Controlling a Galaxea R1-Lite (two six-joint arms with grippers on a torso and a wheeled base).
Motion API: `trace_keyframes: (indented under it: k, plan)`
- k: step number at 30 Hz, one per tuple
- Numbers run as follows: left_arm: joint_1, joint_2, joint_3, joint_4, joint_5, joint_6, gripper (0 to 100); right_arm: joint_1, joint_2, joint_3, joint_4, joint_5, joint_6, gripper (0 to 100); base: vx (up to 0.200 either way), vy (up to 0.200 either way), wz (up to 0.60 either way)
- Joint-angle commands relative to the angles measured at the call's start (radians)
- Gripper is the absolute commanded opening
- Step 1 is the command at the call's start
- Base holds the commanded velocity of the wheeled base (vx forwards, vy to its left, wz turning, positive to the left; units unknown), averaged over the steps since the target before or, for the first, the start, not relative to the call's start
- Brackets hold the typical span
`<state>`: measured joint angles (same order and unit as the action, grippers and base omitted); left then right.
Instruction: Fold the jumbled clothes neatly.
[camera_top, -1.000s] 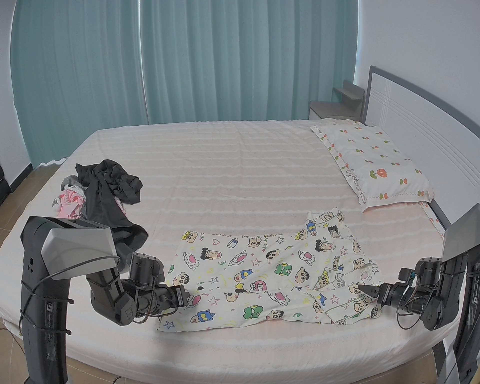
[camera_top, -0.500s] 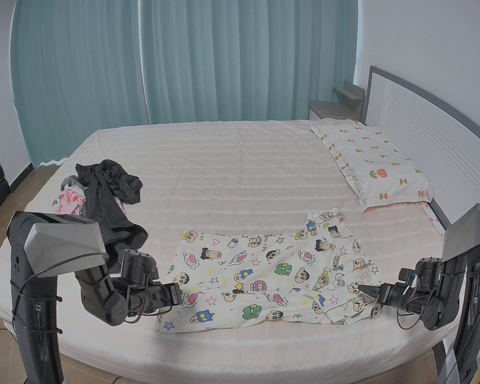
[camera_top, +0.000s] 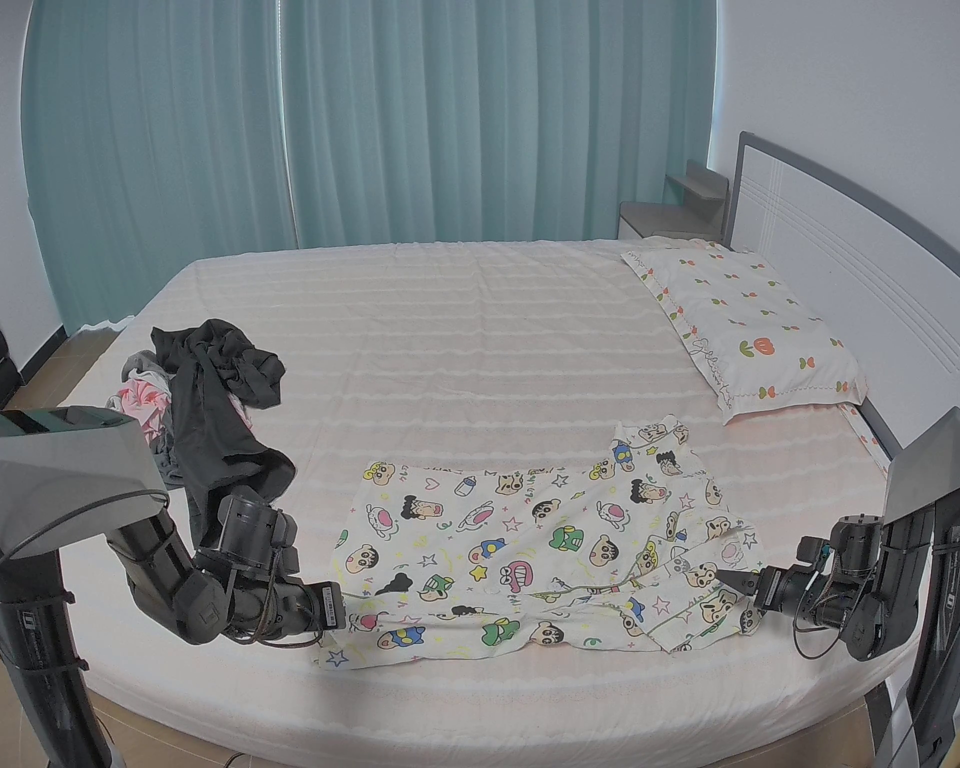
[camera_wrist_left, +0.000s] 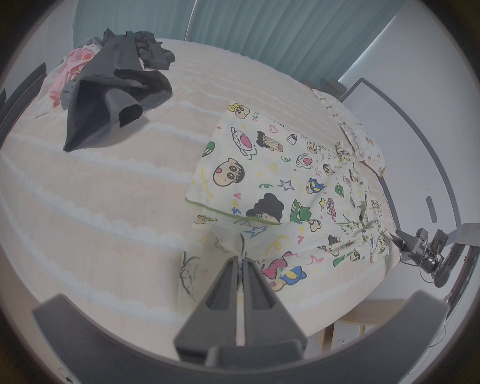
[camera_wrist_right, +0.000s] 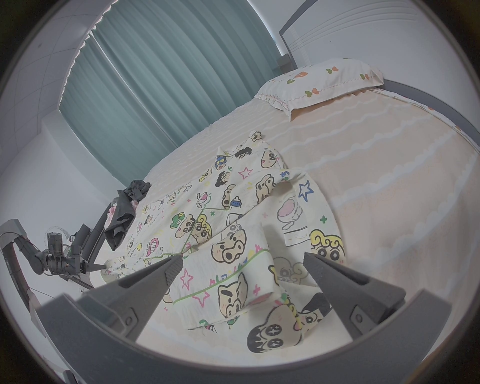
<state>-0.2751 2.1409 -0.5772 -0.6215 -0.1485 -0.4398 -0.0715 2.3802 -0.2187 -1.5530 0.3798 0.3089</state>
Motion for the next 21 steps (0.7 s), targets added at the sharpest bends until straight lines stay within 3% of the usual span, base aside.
trace_keyframes:
  k: [1, 9, 15, 21]
  plan:
    - [-0.001, -0.045, -0.061, 0.089, -0.002, -0.004, 0, 0.001, 0.002, 0.001, -0.018, 0.001, -0.001, 100, 0.0, 0.0, 0.0]
    - [-0.003, 0.008, -0.217, 0.134, 0.01, -0.111, 0, -0.001, 0.002, 0.001, -0.018, 0.001, -0.001, 100, 0.0, 0.0, 0.0]
    - [-0.004, 0.143, -0.288, 0.129, 0.124, -0.116, 0, 0.001, 0.002, 0.001, -0.018, 0.001, -0.001, 100, 0.0, 0.0, 0.0]
    - [-0.003, 0.198, -0.317, 0.131, 0.156, -0.117, 0, 0.001, 0.002, 0.001, -0.018, 0.001, -0.001, 100, 0.0, 0.0, 0.0]
